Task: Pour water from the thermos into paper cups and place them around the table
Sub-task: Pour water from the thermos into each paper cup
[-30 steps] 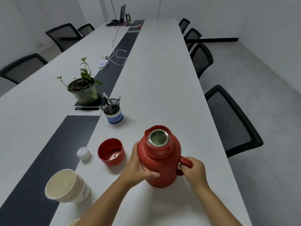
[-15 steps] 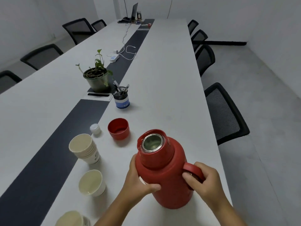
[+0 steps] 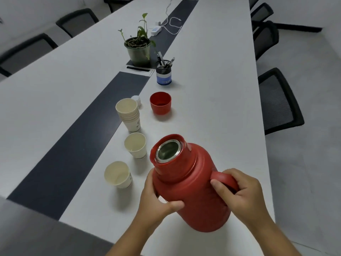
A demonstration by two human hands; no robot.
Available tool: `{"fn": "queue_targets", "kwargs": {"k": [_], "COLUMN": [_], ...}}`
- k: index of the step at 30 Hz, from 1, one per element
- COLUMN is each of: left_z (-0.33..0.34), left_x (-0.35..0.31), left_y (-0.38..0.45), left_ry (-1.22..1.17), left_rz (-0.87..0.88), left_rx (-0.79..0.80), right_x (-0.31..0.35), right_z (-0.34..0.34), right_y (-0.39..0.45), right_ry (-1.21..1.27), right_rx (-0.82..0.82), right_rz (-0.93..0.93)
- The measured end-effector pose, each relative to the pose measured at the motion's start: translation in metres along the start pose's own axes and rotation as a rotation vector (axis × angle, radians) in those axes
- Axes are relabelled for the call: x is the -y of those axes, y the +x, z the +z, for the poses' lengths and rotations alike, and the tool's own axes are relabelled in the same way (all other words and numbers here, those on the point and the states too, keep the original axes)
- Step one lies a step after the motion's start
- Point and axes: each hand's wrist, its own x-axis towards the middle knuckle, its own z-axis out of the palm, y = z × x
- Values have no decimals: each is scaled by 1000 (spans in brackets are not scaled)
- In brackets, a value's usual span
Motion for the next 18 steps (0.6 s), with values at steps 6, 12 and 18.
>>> {"fn": "queue_targets", "kwargs": {"k": [6,12,18], "left_z": [-26,-47,-61], "left_x": [17,34,44], "left_y": [-31,-38,-33], "left_ry": [-62,-135,-214], "left_rz": [-68,-112,-130], "left_rx": [-24,1,11], "right_x": [12,25,36], "right_z": [27,53,73], "right_y": [-26,-34,-25], "right_ry": [-30,-128,-245], "right_rx": [69,89,119], "right_rz": [27,33,18]}}
